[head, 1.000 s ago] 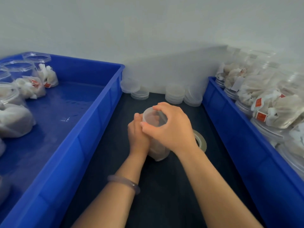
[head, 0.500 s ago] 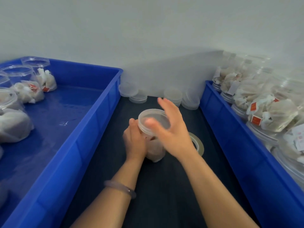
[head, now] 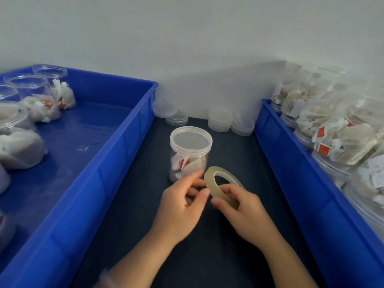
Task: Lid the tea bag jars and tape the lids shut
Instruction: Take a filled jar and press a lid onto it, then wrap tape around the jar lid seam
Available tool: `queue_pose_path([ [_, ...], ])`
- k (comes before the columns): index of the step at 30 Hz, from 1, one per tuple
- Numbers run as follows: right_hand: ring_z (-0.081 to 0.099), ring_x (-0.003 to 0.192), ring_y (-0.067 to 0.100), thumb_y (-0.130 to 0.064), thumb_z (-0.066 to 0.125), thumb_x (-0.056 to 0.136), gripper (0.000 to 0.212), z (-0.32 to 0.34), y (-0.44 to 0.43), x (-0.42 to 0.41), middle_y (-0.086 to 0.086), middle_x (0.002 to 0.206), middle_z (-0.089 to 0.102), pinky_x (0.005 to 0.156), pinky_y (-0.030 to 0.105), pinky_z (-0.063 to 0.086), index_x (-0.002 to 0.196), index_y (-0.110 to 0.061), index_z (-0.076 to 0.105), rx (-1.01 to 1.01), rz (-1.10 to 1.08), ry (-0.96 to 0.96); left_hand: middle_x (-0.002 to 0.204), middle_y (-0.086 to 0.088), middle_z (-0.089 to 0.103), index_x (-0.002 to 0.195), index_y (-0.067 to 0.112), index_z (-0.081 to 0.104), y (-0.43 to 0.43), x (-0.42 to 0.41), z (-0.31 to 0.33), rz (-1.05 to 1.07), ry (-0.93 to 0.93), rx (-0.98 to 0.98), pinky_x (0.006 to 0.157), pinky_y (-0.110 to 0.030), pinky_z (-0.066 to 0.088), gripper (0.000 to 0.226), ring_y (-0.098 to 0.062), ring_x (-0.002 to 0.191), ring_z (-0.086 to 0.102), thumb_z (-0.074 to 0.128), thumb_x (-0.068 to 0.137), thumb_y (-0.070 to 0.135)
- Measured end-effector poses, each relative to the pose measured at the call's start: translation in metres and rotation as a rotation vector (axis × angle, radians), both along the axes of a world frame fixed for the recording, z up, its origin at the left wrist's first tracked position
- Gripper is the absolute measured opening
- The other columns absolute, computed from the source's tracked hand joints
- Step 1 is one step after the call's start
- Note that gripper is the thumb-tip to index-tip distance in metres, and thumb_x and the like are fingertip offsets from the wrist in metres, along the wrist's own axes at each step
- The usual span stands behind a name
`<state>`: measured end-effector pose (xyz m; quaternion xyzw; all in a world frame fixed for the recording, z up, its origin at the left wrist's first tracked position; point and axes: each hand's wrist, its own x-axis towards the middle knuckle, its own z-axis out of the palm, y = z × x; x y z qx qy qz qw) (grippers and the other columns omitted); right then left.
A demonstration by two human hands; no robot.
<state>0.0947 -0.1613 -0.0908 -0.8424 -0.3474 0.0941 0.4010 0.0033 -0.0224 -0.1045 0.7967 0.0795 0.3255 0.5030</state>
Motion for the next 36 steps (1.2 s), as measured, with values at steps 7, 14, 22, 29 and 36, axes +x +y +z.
queue_pose_path([
  [7, 0.062, 0.101, -0.005, 0.009, 0.049, 0.089, 0.053, 0.01, 0.0, -0.012, -0.025, 0.102, 0.069, 0.082, 0.009, 0.046, 0.113, -0.038, 0.056, 0.264, 0.149, 0.172, 0.132, 0.01, 0.05, 0.132, 0.012, 0.053, -0.001, 0.001, 0.007, -0.052, 0.005, 0.215, 0.1, -0.025, 0.046, 0.055, -0.008, 0.119, 0.054, 0.072, 0.081, 0.011],
  [14, 0.049, 0.123, -0.001, -0.005, 0.054, 0.095, 0.051, 0.002, 0.002, -0.016, -0.006, 0.137, 0.053, 0.105, 0.018, 0.039, 0.144, -0.015, 0.041, 0.169, 0.096, 0.154, 0.106, 0.002, 0.07, 0.101, 0.012, 0.073, -0.002, -0.001, 0.008, 0.106, -0.06, 0.195, 0.089, -0.017, 0.05, 0.033, -0.003, 0.097, 0.065, 0.08, 0.069, 0.009],
  [22, 0.064, 0.095, 0.018, -0.02, 0.061, 0.092, 0.041, -0.002, 0.002, -0.016, -0.012, 0.105, 0.068, 0.085, 0.026, 0.052, 0.12, -0.047, 0.05, 0.158, 0.121, 0.012, 0.086, 0.002, 0.069, 0.087, 0.007, 0.074, 0.005, 0.0, 0.007, 0.121, -0.057, 0.191, 0.077, -0.015, 0.049, 0.007, -0.005, 0.083, 0.064, 0.072, 0.081, 0.004],
  [29, 0.065, 0.093, 0.0, -0.019, 0.064, 0.09, 0.043, -0.001, 0.003, -0.015, -0.023, 0.099, 0.067, 0.084, 0.02, 0.053, 0.119, -0.048, 0.049, 0.173, 0.104, -0.03, 0.09, 0.01, 0.06, 0.092, 0.026, 0.058, 0.006, 0.001, 0.004, 0.003, 0.137, 0.082, 0.072, -0.011, 0.047, 0.005, 0.0, 0.083, 0.059, 0.056, 0.09, 0.021],
  [36, 0.067, 0.093, 0.013, -0.019, 0.062, 0.091, 0.035, -0.007, 0.002, -0.014, -0.009, 0.103, 0.07, 0.082, 0.038, 0.054, 0.126, -0.022, 0.061, 0.194, 0.098, -0.047, 0.082, 0.011, 0.074, 0.093, 0.017, 0.074, 0.011, -0.001, 0.007, -0.041, 0.082, -0.141, 0.07, -0.011, 0.051, 0.014, -0.002, 0.076, 0.07, 0.071, 0.081, 0.01],
])
